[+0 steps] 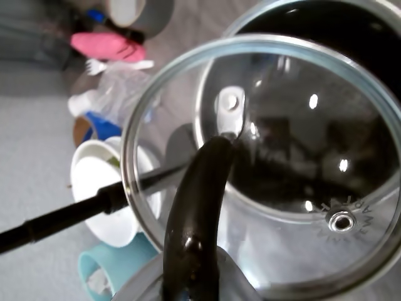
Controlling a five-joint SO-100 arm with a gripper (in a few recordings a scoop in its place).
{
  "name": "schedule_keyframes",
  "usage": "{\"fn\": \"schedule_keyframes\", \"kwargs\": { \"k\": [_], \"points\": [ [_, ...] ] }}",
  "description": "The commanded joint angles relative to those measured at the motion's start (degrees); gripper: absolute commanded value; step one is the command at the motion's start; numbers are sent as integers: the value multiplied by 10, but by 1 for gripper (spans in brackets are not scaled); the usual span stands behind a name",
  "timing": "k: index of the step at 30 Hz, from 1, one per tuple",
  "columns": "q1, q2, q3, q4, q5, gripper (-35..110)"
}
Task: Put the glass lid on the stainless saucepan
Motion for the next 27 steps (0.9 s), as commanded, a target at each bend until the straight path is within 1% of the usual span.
{"fn": "schedule_keyframes", "kwargs": {
  "k": [1,8,22,27],
  "points": [
    [18,-4,-39,18,-3,0],
    [42,-50,-38,31,3,0],
    [61,-114,-43,-29,0,0],
    [62,-124,-43,-33,-1,0]
  ]
}}
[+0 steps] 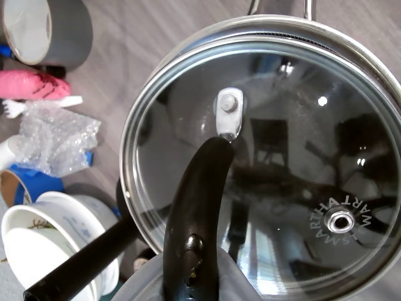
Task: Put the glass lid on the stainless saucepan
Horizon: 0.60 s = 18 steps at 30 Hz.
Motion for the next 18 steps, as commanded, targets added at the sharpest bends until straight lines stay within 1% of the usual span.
{"fn": "schedule_keyframes", "kwargs": {
  "k": [1,18],
  "points": [
    [4,2,-42,-16,-2,0],
    [17,-4,-42,-9,-11,0]
  ]
}}
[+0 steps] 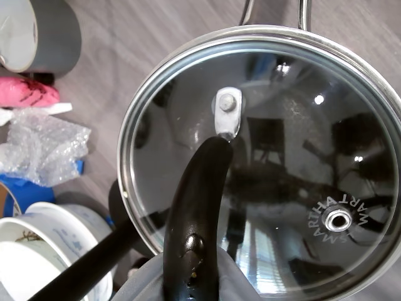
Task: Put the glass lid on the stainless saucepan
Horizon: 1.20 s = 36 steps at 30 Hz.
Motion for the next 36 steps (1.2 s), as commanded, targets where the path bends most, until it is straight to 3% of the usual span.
{"fn": "schedule_keyframes", "kwargs": {
  "k": [1,5,16,26,28,29,34,36],
  "points": [
    [6,15,-42,-1,-4,0],
    [5,19,-42,7,-4,12],
    [3,40,-42,17,-4,13],
    [-27,202,-13,104,18,13],
    [-54,285,81,93,39,9],
    [-73,337,156,76,49,0],
    [-184,715,657,-134,92,0],
    [-213,822,799,-165,105,0]
  ]
}}
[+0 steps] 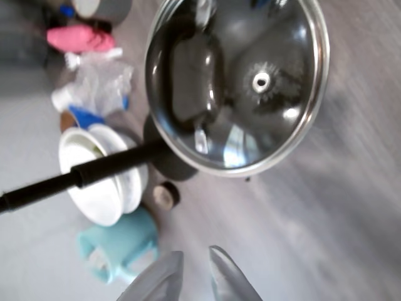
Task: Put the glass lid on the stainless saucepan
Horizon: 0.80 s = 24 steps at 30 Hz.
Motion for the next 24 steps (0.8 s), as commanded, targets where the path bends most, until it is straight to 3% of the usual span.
{"fn": "schedule_keyframes", "kwargs": {
  "k": [1,10,24],
  "points": [
    [-100,436,574,-179,25,0],
    [-63,676,860,-194,25,0],
    [-36,677,987,-207,31,0]
  ]
}}
